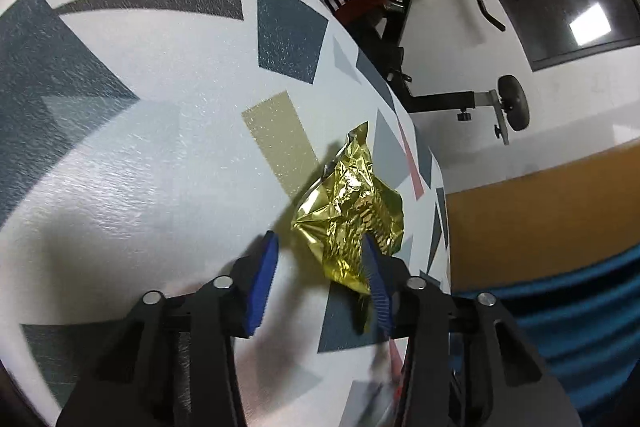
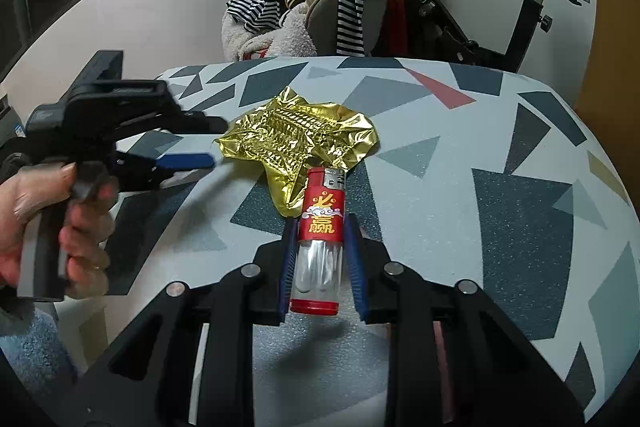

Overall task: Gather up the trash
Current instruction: 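Grasp the gold foil wrapper with the left gripper while the right holds the lighter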

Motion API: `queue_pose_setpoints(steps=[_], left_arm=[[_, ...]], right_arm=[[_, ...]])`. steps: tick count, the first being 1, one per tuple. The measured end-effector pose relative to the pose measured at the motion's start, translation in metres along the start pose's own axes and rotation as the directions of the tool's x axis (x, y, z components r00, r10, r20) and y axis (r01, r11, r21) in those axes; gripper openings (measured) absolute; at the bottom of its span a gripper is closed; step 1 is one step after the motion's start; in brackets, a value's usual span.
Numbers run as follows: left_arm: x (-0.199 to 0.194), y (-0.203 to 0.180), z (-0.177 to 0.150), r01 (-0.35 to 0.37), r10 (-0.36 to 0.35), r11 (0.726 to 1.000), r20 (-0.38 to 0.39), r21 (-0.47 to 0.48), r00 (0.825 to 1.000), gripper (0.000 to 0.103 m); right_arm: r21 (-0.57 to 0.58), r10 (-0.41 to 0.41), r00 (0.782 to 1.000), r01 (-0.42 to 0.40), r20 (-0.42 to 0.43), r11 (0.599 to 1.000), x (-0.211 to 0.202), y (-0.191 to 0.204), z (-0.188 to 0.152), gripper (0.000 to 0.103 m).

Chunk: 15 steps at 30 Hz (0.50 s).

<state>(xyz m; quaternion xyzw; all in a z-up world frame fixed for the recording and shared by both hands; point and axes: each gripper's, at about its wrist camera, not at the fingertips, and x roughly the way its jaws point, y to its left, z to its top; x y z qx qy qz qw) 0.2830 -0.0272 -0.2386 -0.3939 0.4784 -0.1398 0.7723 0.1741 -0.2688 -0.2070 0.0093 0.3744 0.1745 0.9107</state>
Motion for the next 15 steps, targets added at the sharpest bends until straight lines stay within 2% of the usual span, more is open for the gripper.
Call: queue_pose_setpoints(steps=[2, 4, 5, 6, 10, 15], left_arm=[[0.006, -0.001, -0.001, -0.007, 0.007, 1.0, 0.013, -0.015, 1.0, 0.032], [0.012, -0.003, -0.002, -0.025, 0.026, 0.999, 0.024, -0.02, 0.999, 0.019], [0.014, -0.003, -0.002, -0.029, 0.029, 0.999, 0.026, -0.019, 0.999, 0.019], [0.012, -0.004, -0.002, -0.029, 0.03, 0.999, 0.039, -0.012, 0.999, 0.012], [-0.002, -0.015, -0.005, -0.041, 0.033, 0.995, 0.084, 0.094, 0.996, 0.011], [-0.04, -0.025, -0.007, -0.025, 0.004, 0.977, 0.1, 0.213, 0.995, 0.01]], right_arm=[[0.004, 0.001, 1.0, -0.001, 0.0, 1.0, 0.001, 0.0, 0.0, 0.027], [0.007, 0.003, 1.0, -0.003, 0.0, 1.0, 0.001, -0.001, 0.001, 0.027], [0.011, 0.004, 1.0, -0.004, -0.001, 1.0, 0.001, -0.002, 0.001, 0.027], [0.014, 0.005, 1.0, -0.005, -0.001, 1.0, 0.001, -0.002, 0.001, 0.027], [0.032, 0.009, 1.0, -0.009, -0.001, 0.999, 0.001, -0.004, 0.001, 0.027], [0.025, 0.003, 1.0, -0.003, -0.006, 1.0, 0.001, -0.004, 0.0, 0.027]])
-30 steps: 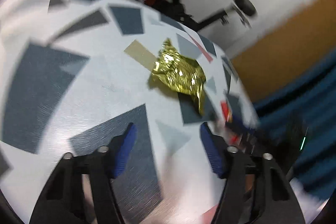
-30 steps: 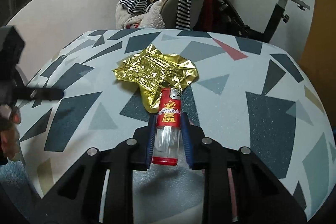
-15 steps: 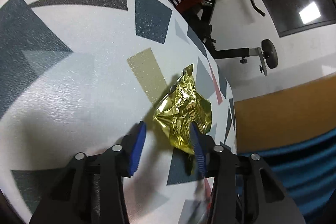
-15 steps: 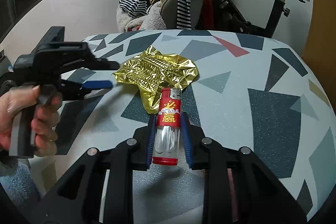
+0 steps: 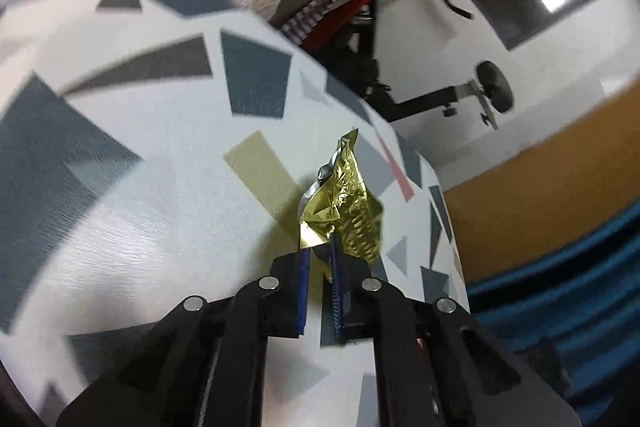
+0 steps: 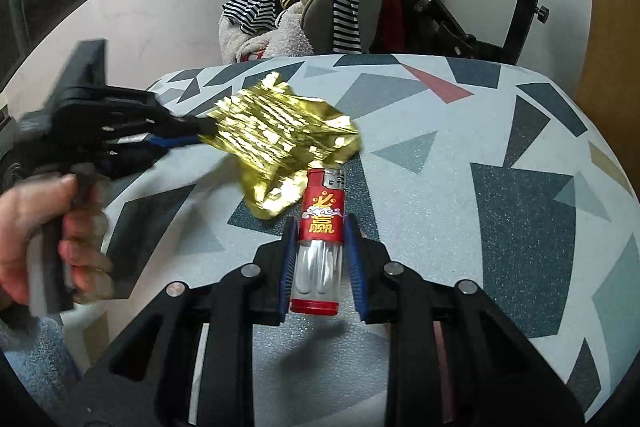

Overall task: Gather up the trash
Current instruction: 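Grasp the gold foil wrapper with the left gripper while the right holds the lighter, then carry foil and lighter over the bin and open the left gripper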

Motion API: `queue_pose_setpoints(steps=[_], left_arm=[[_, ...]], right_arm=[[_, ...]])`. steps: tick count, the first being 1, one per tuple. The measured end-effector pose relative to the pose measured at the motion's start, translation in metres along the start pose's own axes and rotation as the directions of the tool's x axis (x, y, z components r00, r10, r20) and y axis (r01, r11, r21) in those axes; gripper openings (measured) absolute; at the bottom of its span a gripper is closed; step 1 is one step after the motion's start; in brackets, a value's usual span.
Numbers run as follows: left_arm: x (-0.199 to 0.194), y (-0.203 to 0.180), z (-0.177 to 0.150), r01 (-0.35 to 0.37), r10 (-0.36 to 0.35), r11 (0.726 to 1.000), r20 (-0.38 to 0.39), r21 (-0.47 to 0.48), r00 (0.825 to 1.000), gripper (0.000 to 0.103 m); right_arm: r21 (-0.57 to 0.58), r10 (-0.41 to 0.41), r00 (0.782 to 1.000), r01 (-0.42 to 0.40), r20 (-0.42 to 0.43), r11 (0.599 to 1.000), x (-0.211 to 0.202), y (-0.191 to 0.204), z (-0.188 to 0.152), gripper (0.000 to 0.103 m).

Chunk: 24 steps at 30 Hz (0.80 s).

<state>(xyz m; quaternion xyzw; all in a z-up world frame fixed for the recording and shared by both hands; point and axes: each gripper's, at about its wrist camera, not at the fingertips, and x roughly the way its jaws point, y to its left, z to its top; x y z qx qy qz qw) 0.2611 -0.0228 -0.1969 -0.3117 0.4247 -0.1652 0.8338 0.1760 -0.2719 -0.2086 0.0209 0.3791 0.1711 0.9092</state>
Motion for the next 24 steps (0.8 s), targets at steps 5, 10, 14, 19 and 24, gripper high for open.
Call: queue_pose_setpoints(steps=[5, 10, 14, 19, 24], left_arm=[[-0.055, -0.009, -0.006, -0.025, 0.025, 0.982, 0.007, 0.185, 1.0, 0.01], [-0.107, -0.008, -0.02, -0.048, 0.048, 0.955, 0.008, 0.294, 0.999, 0.01], [-0.142, -0.004, -0.036, -0.053, 0.057, 0.933, 0.0, 0.355, 0.998, 0.01], [-0.18, -0.003, -0.066, -0.024, 0.034, 0.912, -0.017, 0.409, 0.999, 0.01], [-0.209, -0.004, -0.099, 0.008, 0.003, 0.891, -0.024, 0.454, 1.0, 0.01]], right_arm=[[-0.033, -0.015, 1.0, 0.015, -0.01, 0.999, 0.002, 0.005, 0.0, 0.027], [-0.106, -0.021, 1.0, 0.02, -0.011, 0.994, -0.006, 0.018, 0.0, 0.027], [-0.151, 0.001, 1.0, 0.0, 0.012, 0.989, -0.028, 0.035, -0.003, 0.027], [-0.173, 0.038, 0.998, -0.03, 0.042, 0.984, -0.06, 0.057, -0.011, 0.027], [-0.18, 0.075, 0.995, -0.062, 0.066, 0.982, -0.09, 0.08, -0.025, 0.027]])
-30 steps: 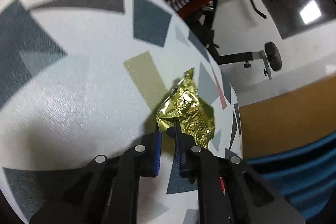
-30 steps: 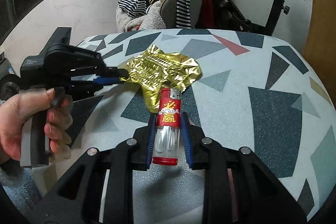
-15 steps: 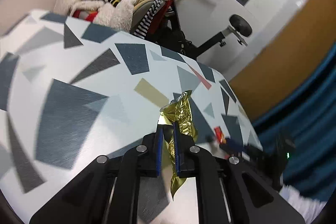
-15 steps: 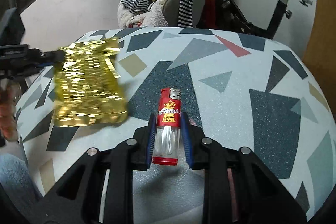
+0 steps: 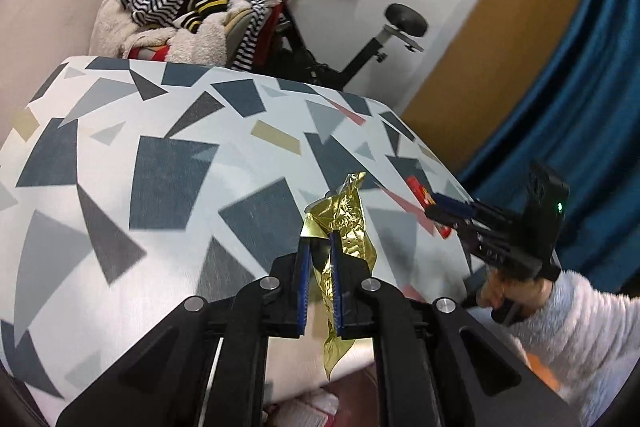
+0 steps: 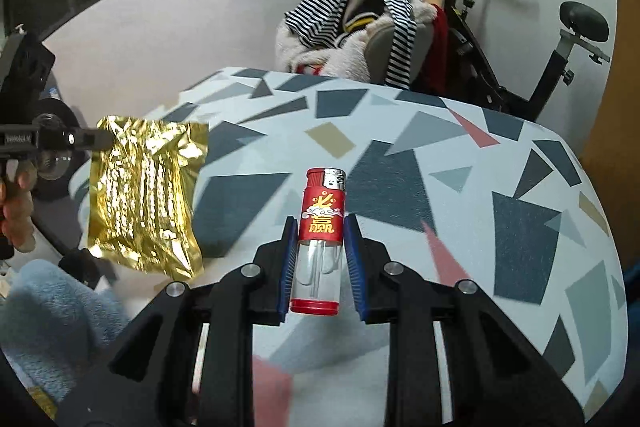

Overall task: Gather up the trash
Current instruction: 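Carry foil and lighter over the bin and open the left gripper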

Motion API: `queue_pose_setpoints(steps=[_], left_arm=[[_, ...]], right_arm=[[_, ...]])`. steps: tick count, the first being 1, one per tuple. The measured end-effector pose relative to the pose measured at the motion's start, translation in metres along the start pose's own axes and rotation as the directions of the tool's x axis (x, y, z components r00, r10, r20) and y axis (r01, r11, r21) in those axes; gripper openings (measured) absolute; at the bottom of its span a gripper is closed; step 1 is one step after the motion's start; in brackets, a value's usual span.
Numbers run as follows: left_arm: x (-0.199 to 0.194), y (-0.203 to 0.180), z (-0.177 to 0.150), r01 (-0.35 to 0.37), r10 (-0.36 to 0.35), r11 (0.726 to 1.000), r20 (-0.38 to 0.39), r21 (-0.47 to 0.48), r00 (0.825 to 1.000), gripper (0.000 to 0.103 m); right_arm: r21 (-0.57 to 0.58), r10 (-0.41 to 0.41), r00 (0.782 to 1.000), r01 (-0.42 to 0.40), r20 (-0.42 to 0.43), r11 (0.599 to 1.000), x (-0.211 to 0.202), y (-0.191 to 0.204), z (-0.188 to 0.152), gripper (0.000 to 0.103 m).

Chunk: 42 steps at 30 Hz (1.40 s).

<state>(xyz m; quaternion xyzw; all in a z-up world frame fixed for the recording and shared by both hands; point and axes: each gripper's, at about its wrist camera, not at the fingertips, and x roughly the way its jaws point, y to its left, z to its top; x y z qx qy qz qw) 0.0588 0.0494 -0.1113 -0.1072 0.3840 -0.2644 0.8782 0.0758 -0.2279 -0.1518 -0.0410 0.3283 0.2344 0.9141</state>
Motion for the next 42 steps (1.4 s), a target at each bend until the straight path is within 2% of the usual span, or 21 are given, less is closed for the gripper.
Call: queue_pose_setpoints(steps=[8, 13, 19, 27, 29, 30, 31, 35, 37, 40, 42], left_arm=[[-0.031, -0.033, -0.057, 0.031, -0.029, 0.987, -0.019, 0.155, 0.999, 0.01], [-0.032, -0.05, -0.091, 0.049, -0.036, 0.968, -0.058, 0.248, 0.998, 0.01], [-0.014, -0.051, -0.124, 0.053, -0.02, 0.962, -0.126, 0.266, 0.992, 0.01], [0.014, -0.036, -0.15, 0.025, 0.021, 0.972, -0.193, 0.233, 0.981, 0.01], [0.017, -0.032, -0.153, 0.024, 0.02, 0.975, -0.197, 0.22, 0.98, 0.015], [0.018, -0.031, -0.154, 0.023, 0.021, 0.976, -0.198, 0.216, 0.98, 0.025], [0.018, -0.031, -0.154, 0.021, 0.021, 0.977, -0.195, 0.213, 0.981, 0.041], [0.013, -0.029, -0.151, 0.01, 0.022, 0.981, -0.166, 0.194, 0.986, 0.064], [0.008, -0.028, -0.149, 0.004, 0.022, 0.984, -0.143, 0.177, 0.989, 0.082], [0.0, -0.027, -0.145, -0.008, 0.025, 0.988, -0.111, 0.155, 0.993, 0.097], [-0.003, -0.026, -0.145, -0.015, 0.031, 0.988, -0.101, 0.157, 0.994, 0.097]], right_arm=[[-0.033, 0.041, 0.999, -0.041, 0.004, 0.999, -0.027, 0.041, -0.025, 0.027], [-0.045, 0.061, 0.998, -0.061, -0.007, 0.997, -0.037, 0.059, -0.041, 0.027], [-0.037, 0.066, 0.998, -0.067, -0.023, 0.997, -0.043, 0.07, -0.058, 0.027], [-0.027, 0.071, 0.996, -0.072, -0.045, 0.997, -0.045, 0.074, -0.073, 0.027], [-0.023, 0.073, 0.996, -0.074, -0.051, 0.997, -0.045, 0.075, -0.077, 0.027], [-0.021, 0.073, 0.996, -0.074, -0.052, 0.997, -0.045, 0.075, -0.078, 0.027], [-0.02, 0.074, 0.996, -0.075, -0.055, 0.997, -0.045, 0.075, -0.079, 0.027], [-0.021, 0.081, 0.994, -0.083, -0.069, 0.996, -0.045, 0.078, -0.085, 0.027], [-0.021, 0.09, 0.993, -0.092, -0.08, 0.996, -0.044, 0.08, -0.09, 0.027], [-0.028, 0.105, 0.989, -0.109, -0.108, 0.994, -0.039, 0.087, -0.097, 0.027], [-0.04, 0.122, 0.983, -0.129, -0.138, 0.991, -0.035, 0.094, -0.105, 0.027]])
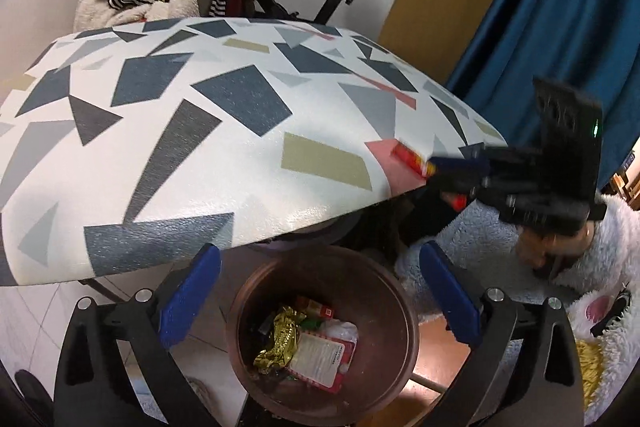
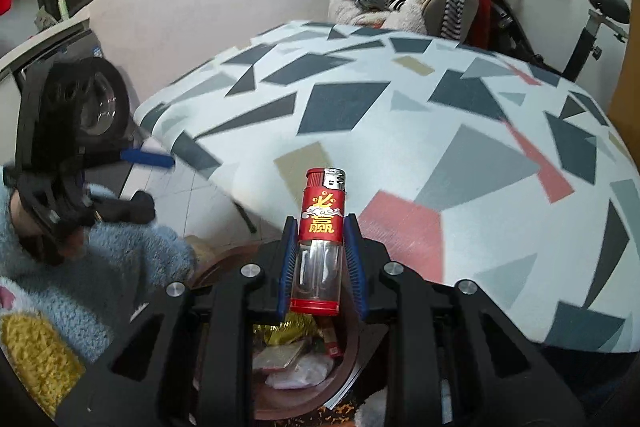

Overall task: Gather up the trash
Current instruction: 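Open the right gripper over the bin to drop the red lighter, then lift both tools from the bin back over the empty table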

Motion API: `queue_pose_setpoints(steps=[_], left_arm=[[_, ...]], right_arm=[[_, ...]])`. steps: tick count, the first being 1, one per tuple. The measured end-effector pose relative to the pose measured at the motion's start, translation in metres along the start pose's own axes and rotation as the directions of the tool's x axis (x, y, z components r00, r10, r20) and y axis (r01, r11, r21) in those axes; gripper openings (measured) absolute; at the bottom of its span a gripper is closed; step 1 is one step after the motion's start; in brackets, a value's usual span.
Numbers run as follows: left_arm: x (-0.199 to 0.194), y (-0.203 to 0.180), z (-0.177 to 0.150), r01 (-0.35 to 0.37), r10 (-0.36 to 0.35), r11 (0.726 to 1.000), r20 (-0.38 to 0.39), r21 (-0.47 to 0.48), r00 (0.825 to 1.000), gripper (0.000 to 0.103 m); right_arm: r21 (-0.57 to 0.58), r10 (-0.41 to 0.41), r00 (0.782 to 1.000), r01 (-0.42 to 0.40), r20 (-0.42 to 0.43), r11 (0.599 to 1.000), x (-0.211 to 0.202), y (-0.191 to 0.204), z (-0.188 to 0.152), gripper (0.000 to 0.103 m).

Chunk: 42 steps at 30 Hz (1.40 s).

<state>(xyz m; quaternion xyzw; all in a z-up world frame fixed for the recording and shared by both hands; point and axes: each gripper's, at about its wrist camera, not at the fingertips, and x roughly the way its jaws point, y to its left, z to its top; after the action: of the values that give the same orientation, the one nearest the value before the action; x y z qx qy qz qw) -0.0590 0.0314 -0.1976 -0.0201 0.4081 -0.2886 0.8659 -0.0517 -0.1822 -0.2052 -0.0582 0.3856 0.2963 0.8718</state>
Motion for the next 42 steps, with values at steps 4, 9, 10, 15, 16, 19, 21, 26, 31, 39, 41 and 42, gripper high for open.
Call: queue_pose_setpoints(steps=[4, 9, 10, 15, 16, 19, 21, 26, 31, 39, 41, 42], left_arm=[[-0.002, -0.001, -0.004, -0.034, 0.034, 0.999, -0.002, 0.022, 0.999, 0.097], [-0.007, 0.001, -0.012, -0.066, 0.066, 0.998, 0.013, 0.012, 0.998, 0.097], [-0.007, 0.003, -0.013, -0.073, 0.073, 0.997, 0.014, 0.004, 0.997, 0.097], [-0.012, 0.013, -0.015, -0.078, 0.079, 0.996, 0.033, -0.045, 0.996, 0.097], [-0.013, 0.015, -0.016, -0.08, 0.082, 0.995, 0.033, -0.057, 0.996, 0.097], [-0.013, 0.023, -0.016, -0.088, 0.091, 0.992, 0.025, -0.094, 0.996, 0.097], [-0.012, 0.027, -0.017, -0.091, 0.094, 0.989, 0.02, -0.113, 0.995, 0.097], [-0.009, 0.031, -0.017, -0.119, 0.12, 0.983, -0.001, -0.138, 0.993, 0.097], [-0.007, 0.029, -0.017, -0.176, 0.176, 0.977, -0.012, -0.123, 0.984, 0.097], [-0.01, 0.024, -0.008, -0.252, 0.254, 0.964, 0.012, -0.081, 0.967, 0.097], [-0.013, 0.021, -0.004, -0.277, 0.28, 0.959, 0.028, -0.063, 0.96, 0.097], [-0.013, 0.021, -0.002, -0.286, 0.288, 0.957, 0.034, -0.057, 0.957, 0.097]], right_arm=[[-0.019, 0.032, 0.998, -0.032, -0.048, 0.999, 0.012, 0.009, -0.008, 0.027], [-0.045, 0.074, 0.986, -0.082, -0.15, 0.996, 0.035, 0.021, -0.018, 0.027], [-0.047, 0.075, 0.983, -0.084, -0.168, 0.995, 0.039, 0.022, -0.02, 0.027], [-0.048, 0.082, 0.969, -0.096, -0.232, 0.994, 0.054, 0.027, -0.029, 0.027], [-0.047, 0.081, 0.968, -0.094, -0.236, 0.994, 0.055, 0.027, -0.03, 0.027], [-0.042, 0.078, 0.966, -0.091, -0.246, 0.995, 0.059, 0.027, -0.031, 0.027], [-0.037, 0.075, 0.966, -0.087, -0.249, 0.996, 0.061, 0.027, -0.032, 0.027], [-0.03, 0.067, 0.966, -0.077, -0.249, 0.997, 0.063, 0.024, -0.031, 0.031], [-0.032, 0.021, 0.974, -0.029, -0.228, 0.999, 0.06, 0.022, -0.028, 0.059], [0.028, -0.05, 0.988, 0.054, -0.143, 0.998, 0.043, 0.005, -0.015, 0.097], [0.041, -0.067, 0.989, 0.073, -0.133, 0.997, 0.039, -0.001, -0.01, 0.097], [0.046, -0.078, 0.989, 0.085, -0.127, 0.995, 0.036, -0.004, -0.007, 0.097]])
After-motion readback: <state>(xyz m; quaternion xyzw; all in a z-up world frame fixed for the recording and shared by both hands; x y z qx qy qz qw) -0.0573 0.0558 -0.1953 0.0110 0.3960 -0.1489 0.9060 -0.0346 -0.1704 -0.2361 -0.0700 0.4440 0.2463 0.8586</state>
